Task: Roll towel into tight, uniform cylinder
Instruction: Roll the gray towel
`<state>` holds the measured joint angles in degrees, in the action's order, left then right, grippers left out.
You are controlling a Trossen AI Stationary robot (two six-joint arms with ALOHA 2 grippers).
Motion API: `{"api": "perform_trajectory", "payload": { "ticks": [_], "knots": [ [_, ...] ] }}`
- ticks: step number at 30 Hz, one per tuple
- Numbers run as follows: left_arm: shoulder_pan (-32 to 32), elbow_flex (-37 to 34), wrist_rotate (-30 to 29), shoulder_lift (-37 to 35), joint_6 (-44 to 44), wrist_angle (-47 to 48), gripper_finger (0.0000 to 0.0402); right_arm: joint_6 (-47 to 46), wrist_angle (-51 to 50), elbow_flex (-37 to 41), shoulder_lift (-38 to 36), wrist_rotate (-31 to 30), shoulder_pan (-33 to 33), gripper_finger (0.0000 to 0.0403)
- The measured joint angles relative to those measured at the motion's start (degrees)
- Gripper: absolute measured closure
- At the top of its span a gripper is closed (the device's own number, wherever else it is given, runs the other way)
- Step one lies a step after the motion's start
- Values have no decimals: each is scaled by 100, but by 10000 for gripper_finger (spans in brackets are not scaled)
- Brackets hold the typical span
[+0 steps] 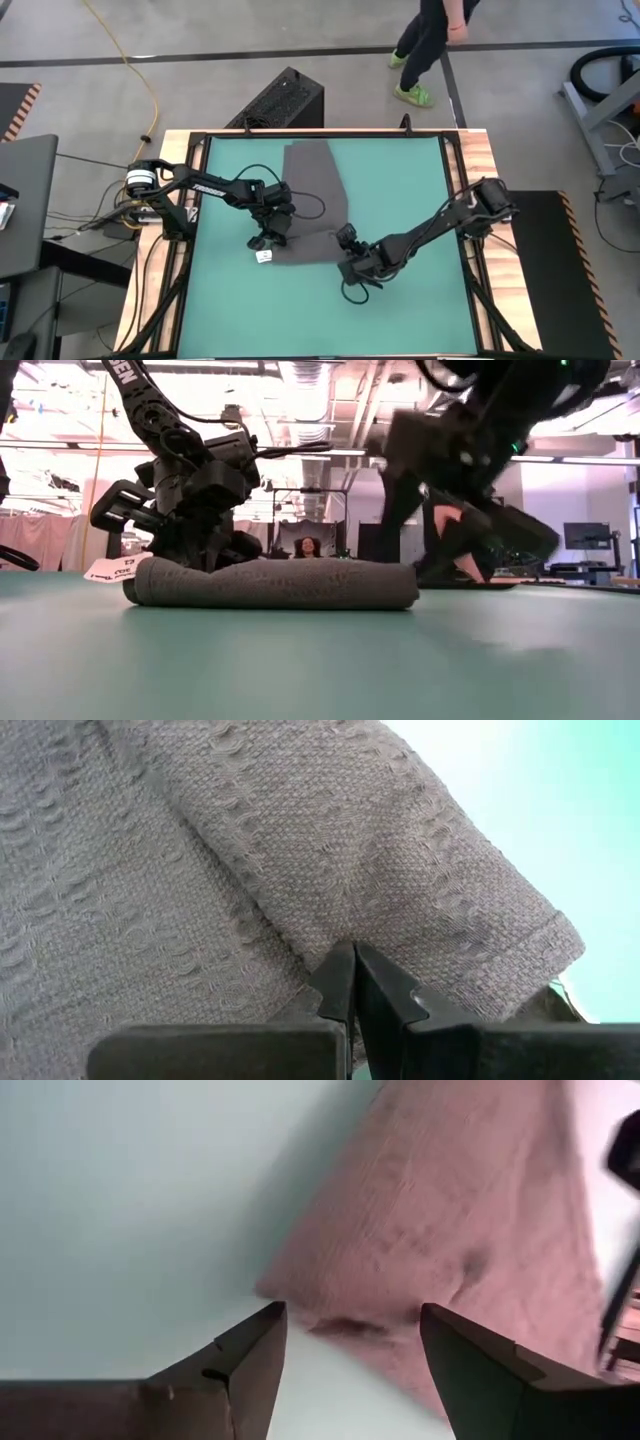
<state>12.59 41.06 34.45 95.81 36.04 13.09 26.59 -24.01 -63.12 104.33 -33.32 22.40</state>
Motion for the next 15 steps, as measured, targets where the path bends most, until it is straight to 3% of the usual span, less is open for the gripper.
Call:
{"api": "perform_trajectory", "payload": {
  "ticks": [3, 15],
  "knots": [
    [1, 0, 1, 0, 62, -1, 401, -24, -214, 12, 5, 319, -5, 145],
    [-1, 0, -3, 0, 179, -12, 401, 130, 290, 169, 3, 192, -129, 145]
  ]
}}
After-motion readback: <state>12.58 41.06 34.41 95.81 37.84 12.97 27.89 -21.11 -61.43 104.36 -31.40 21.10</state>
